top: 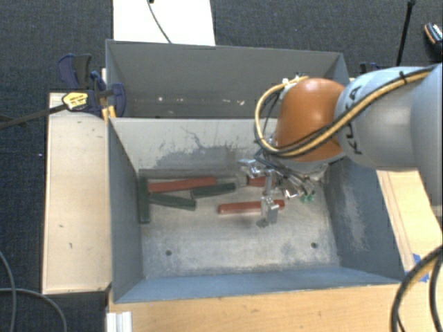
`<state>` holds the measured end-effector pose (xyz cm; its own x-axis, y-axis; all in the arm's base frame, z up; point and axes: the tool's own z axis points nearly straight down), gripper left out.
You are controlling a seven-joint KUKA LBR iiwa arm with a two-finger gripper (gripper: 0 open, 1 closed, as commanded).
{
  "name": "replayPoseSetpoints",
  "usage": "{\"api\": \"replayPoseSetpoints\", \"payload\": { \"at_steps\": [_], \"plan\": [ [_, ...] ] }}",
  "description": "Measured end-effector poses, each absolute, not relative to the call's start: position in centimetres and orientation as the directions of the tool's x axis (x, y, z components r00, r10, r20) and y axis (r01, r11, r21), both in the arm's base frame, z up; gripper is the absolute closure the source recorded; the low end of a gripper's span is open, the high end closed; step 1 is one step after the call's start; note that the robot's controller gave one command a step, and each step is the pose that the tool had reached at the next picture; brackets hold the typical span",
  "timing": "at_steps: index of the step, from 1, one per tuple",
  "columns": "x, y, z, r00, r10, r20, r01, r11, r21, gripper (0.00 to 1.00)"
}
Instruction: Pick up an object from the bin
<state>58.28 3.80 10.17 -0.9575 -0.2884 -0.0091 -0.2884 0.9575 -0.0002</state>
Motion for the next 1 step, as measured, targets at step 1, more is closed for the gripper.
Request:
{"api": "replayPoseSetpoints", "payload": {
  "at_steps": [1],
  "plan": [
    [58.65, 4.28, 10.08, -0.935, -0.354, -0.011, -0.354, 0.935, -0.002, 0.0]
  ]
}}
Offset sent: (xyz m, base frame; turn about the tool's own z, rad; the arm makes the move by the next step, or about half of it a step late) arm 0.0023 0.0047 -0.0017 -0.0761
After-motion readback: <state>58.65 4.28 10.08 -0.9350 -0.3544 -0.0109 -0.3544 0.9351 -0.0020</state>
